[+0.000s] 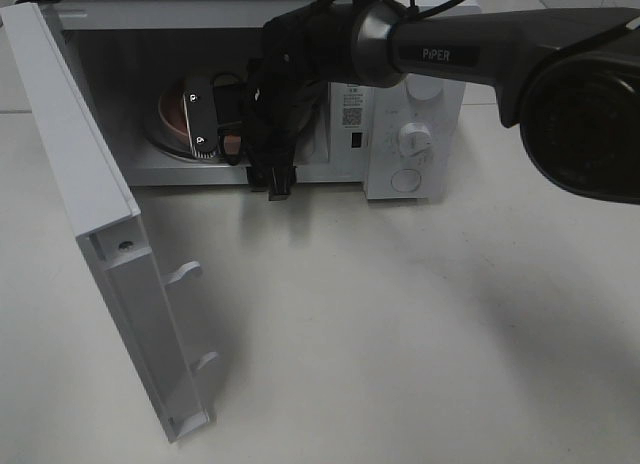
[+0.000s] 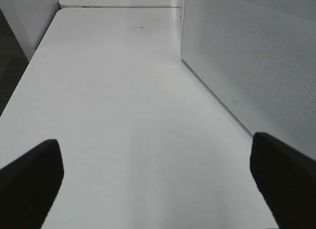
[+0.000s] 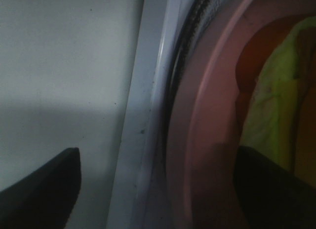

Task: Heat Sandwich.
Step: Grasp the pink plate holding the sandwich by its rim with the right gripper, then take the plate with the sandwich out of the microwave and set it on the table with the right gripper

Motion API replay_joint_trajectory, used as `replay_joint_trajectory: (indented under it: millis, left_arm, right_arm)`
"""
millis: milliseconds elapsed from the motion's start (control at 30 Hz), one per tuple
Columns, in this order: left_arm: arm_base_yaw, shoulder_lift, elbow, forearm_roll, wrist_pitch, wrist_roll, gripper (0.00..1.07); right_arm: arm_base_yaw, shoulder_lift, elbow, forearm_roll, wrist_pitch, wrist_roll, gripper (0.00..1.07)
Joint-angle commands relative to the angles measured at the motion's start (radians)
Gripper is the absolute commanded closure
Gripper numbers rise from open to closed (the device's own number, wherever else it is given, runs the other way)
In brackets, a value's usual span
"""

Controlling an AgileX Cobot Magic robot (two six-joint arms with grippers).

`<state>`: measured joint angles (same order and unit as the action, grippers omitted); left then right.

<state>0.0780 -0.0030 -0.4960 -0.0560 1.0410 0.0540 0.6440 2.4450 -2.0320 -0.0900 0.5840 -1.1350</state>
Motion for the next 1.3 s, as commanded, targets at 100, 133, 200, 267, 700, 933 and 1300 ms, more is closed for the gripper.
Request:
replay_joint_trajectory:
  millis: [100,133,200,267,700,933,1300]
  left_arm:
    - [-0.005,-0.022,0.001,0.003,-0.005,0.001,0.1]
    - [-0.005,-0.022,0.001,0.003,-0.005,0.001,0.1]
    - [-0.005,-0.022,0.001,0.003,-0.005,0.001,0.1]
    - [-0.005,-0.022,0.001,0.003,-0.005,0.001,0.1]
    - [-0.005,-0.022,0.001,0.003,-0.005,0.001,0.1]
    - [-0.005,-0.022,0.001,0.003,-0.005,0.001,0.1]
    - [-0.005,-0.022,0.001,0.003,-0.005,0.001,0.1]
  right_arm:
    - [-0.004,0.004,-0.006,0.027,0.032,0.006,0.41]
    - [-0.004,0.004,-0.006,0.027,0.031,0.007,0.44]
    - [-0.004,0.004,-0.006,0.027,0.031,0.008,0.5]
    - [-0.004,0.004,-0.006,0.027,0.039,0.014,0.74]
    - [-0.006,-0.004,-0.005,0.028,0.066,0.049,1.07]
    - [-0.006,-0.005,-0.004,0.028,0.085,0.044,1.07]
    - [-0.003,-0.076,0.073,0.047,0.069,-0.06,1.07]
